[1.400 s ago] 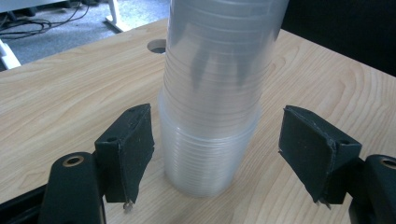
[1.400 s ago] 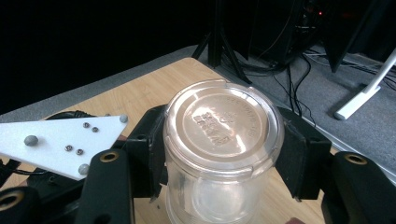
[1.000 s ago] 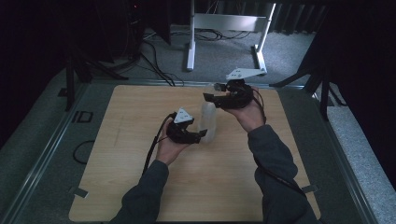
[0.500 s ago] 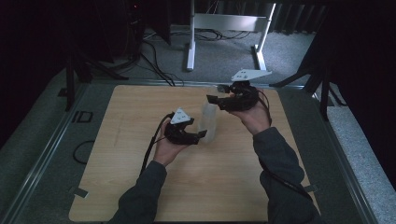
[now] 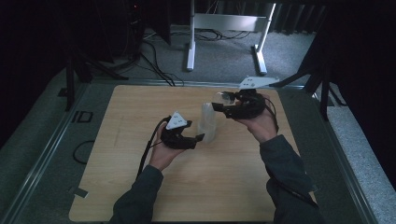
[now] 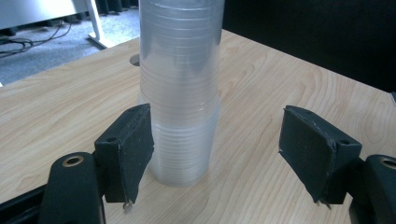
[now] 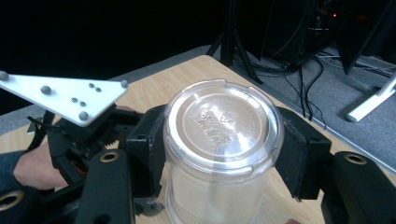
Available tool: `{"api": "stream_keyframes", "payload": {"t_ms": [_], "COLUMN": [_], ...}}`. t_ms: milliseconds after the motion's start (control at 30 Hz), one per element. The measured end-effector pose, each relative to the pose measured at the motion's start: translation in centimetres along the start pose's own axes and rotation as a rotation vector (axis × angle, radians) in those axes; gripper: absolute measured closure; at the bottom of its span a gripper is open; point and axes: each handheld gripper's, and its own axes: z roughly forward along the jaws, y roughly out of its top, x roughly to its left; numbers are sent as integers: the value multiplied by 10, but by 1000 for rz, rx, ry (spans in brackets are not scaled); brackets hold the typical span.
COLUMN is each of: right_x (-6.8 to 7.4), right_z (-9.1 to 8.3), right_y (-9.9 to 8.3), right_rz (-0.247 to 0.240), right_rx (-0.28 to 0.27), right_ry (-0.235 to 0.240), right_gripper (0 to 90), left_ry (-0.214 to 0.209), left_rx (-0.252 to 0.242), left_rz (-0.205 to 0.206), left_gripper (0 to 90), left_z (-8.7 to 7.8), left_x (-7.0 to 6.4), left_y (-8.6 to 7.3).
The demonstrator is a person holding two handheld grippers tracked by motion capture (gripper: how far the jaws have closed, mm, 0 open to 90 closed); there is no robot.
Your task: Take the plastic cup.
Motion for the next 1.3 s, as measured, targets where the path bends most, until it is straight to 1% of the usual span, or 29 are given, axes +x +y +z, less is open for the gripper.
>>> {"api": "stream_keyframes", "payload": {"t_ms": [133, 200, 367, 567, 633, 933, 1067, 1133, 1300], "right_x": [1, 3, 5, 8, 8, 10, 10, 11, 11], "right_z": [-5, -8, -11, -13, -14, -13, -11, -9, -5], "right_y": [-4, -9, -16, -25, -31, -47, -51, -55, -62], "right_rz": [2, 9, 15, 10, 23, 41, 45, 49, 60], "right_rx": [-2, 0, 11, 28, 32, 47, 61, 66, 76], "right_ry": [-2, 4, 9, 11, 17, 25, 27, 30, 34], "right_gripper": [410, 410, 410, 410, 410, 410, 410, 410, 410], "left_ry": [-2, -8, -16, -23, -23, -25, -23, -16, -15], "left_rx": [-8, -14, -23, -29, -30, -41, -44, -50, -46], "left_rz": [7, 13, 26, 25, 22, 9, 15, 21, 25], "left_gripper": [262, 262, 262, 262, 263, 262, 262, 262, 263], "left_z": [-4, -7, -11, -14, -15, -17, -18, -18, -19], "left_x": [-2, -3, -8, -12, -12, -13, -14, -15, -16], "left_y": [0, 0, -1, -1, -2, -8, -9, -9, -10]}}
